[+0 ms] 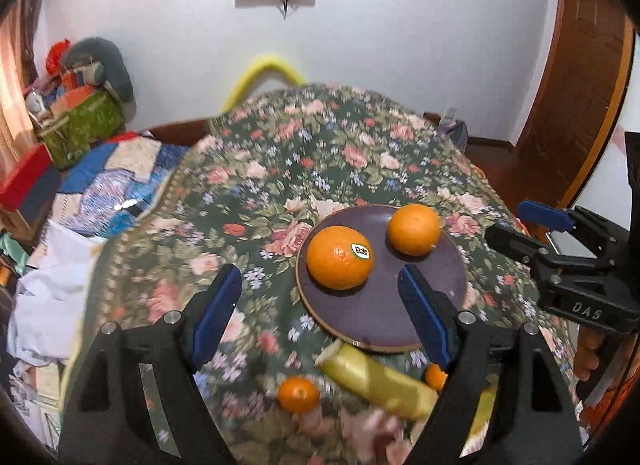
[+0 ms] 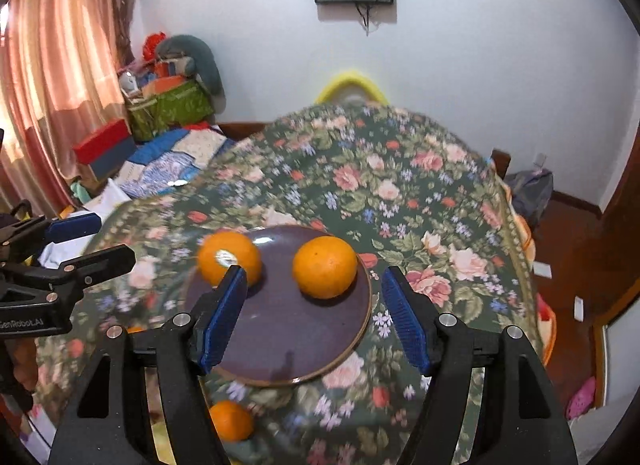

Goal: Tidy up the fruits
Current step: 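Withdraw both tools and reach the right tool to a pomelo segment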

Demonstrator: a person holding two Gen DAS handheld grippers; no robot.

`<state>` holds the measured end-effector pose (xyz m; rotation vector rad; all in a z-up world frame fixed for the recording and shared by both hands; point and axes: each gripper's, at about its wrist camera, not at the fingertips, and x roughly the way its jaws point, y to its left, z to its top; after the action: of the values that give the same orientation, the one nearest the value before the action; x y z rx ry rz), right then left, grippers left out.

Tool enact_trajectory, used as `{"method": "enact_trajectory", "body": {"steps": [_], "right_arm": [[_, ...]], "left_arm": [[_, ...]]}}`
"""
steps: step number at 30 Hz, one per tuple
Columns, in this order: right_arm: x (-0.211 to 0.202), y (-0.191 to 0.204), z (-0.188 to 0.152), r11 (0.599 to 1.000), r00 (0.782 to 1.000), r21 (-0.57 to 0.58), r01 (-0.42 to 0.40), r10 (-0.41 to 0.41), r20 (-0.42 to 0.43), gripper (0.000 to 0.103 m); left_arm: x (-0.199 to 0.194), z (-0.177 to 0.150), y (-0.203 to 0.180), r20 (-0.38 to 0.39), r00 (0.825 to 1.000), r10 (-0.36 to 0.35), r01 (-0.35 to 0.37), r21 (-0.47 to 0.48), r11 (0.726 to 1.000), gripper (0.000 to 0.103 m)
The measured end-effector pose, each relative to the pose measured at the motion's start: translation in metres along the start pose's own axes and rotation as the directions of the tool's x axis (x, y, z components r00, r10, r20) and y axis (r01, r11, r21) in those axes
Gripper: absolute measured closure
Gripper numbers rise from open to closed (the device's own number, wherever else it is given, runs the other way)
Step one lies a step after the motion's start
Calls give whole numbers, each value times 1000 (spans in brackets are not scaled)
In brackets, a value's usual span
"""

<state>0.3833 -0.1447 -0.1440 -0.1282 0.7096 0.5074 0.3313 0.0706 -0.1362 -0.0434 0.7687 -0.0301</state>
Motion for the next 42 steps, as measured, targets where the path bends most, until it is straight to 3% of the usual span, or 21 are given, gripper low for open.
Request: {"method": "enact_trajectory", "body": {"steps": [3, 9, 16, 21, 30, 36, 42], "right_arm": [[-29, 9, -4, 1000, 999, -14, 2, -2, 44, 28], [-73, 22, -20, 1000, 996, -19, 5, -4, 92, 27], [-108, 35, -45, 999, 994, -28, 18, -15, 113, 27], [-119, 43, -65, 999, 995, -37, 9, -5, 102, 21], [-107, 58, -100, 999, 999, -27, -43, 44, 10, 20], [-83, 80, -118, 997, 996, -36, -75, 73, -60, 20], [-51, 103, -131, 993, 987, -76, -86, 75, -139, 20]], "left_arm": [[-32, -7, -1, 30, 1000, 5, -6, 12, 1000, 22], [-94, -26, 0, 86, 996, -8, 8, 4, 1000, 20], [-135, -50, -6, 113, 993, -21, 21, 0, 1000, 18], [-151, -71, -12, 110, 993, -29, 30, 0, 1000, 18], [-153, -110, -16, 81, 997, -17, 18, -19, 1000, 18], [-141, -130, -12, 71, 997, 38, -37, -16, 999, 18], [-129, -142, 1, 36, 999, 41, -40, -34, 999, 26]]}}
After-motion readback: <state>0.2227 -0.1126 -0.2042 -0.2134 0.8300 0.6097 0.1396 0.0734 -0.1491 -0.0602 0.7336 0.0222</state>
